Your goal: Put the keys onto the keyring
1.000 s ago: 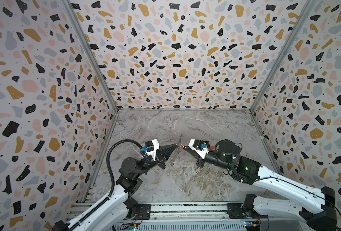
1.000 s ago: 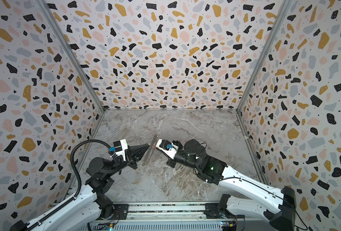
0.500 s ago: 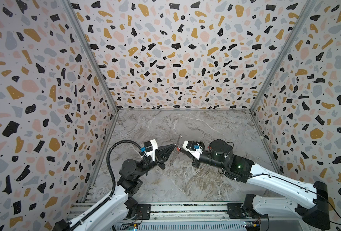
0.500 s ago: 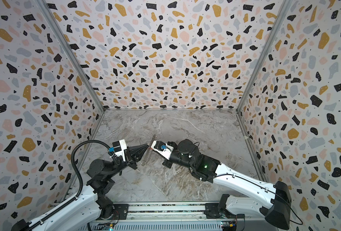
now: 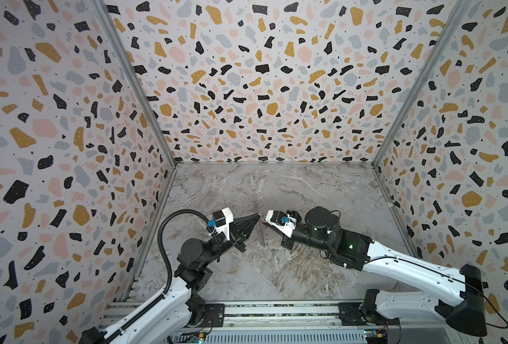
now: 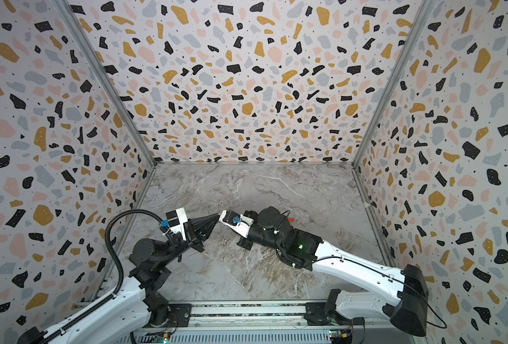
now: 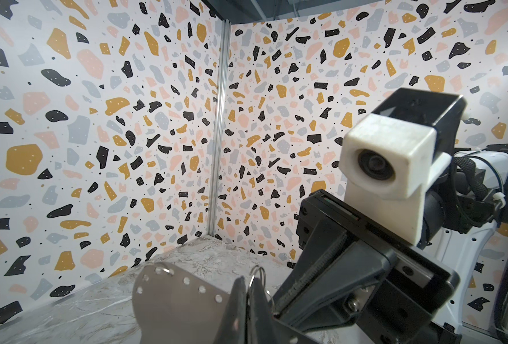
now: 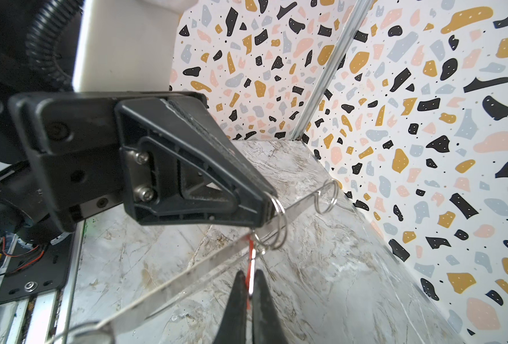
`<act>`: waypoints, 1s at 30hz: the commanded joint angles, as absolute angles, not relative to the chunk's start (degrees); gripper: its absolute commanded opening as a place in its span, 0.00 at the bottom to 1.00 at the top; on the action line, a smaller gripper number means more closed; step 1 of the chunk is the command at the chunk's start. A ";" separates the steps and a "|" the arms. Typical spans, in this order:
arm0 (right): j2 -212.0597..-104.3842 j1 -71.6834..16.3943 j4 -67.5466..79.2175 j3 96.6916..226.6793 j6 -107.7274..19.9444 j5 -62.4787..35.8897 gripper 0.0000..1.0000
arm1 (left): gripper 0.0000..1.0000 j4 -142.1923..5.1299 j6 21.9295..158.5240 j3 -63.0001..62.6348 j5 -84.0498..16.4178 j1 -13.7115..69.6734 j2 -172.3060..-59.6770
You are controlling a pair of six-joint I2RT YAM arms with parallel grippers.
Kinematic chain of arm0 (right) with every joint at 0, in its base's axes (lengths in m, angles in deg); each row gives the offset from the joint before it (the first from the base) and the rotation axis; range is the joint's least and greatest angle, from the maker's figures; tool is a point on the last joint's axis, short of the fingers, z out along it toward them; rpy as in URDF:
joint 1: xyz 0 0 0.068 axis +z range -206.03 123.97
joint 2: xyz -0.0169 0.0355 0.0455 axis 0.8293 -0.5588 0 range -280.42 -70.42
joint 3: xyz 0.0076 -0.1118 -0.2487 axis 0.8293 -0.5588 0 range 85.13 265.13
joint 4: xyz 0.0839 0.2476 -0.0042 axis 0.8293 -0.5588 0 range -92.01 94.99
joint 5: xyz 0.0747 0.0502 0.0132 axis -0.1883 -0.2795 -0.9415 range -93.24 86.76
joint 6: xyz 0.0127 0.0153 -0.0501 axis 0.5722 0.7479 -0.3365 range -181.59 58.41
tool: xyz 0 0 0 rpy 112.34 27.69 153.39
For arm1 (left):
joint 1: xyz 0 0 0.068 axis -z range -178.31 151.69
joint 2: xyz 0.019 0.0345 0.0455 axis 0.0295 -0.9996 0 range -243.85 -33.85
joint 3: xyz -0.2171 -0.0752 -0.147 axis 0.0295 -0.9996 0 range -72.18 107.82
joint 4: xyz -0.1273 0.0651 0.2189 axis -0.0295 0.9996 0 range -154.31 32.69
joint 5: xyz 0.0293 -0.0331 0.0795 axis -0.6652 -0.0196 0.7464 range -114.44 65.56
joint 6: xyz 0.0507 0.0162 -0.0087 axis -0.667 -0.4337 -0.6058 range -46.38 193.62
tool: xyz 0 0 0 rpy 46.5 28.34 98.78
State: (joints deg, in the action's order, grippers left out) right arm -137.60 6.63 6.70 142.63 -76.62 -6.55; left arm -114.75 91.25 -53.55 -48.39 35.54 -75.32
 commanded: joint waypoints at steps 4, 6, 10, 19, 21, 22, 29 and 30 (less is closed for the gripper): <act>-137.44 7.64 1.74 143.56 -77.63 -6.89 0.00 | 0.00 -122.95 91.46 -53.37 -46.00 35.36 -73.66; -137.48 7.69 1.57 143.69 -77.82 -7.19 0.00 | 0.00 -123.02 91.38 -53.37 -45.76 35.38 -73.66; -137.48 8.57 2.02 143.61 -78.79 -8.00 0.00 | 0.00 -123.20 91.46 -53.49 -45.50 35.39 -73.66; -138.56 9.71 1.74 144.11 -79.85 -7.71 0.00 | 0.00 -123.12 91.43 -53.74 -45.07 35.43 -73.31; -138.88 9.80 1.26 144.36 -79.88 -7.31 0.00 | 0.00 -123.20 91.44 -53.78 -45.08 35.36 -73.31; -138.97 9.80 1.15 144.43 -79.83 -7.02 0.00 | 0.00 -123.20 91.46 -53.77 -45.16 35.38 -73.31; -138.07 9.80 1.69 144.68 -78.92 -3.04 0.00 | 0.00 -122.96 91.46 -53.64 -45.98 35.43 -73.69; -137.78 9.79 1.80 144.64 -78.98 -2.65 0.01 | 0.00 -122.85 91.42 -53.60 -46.11 35.43 -73.66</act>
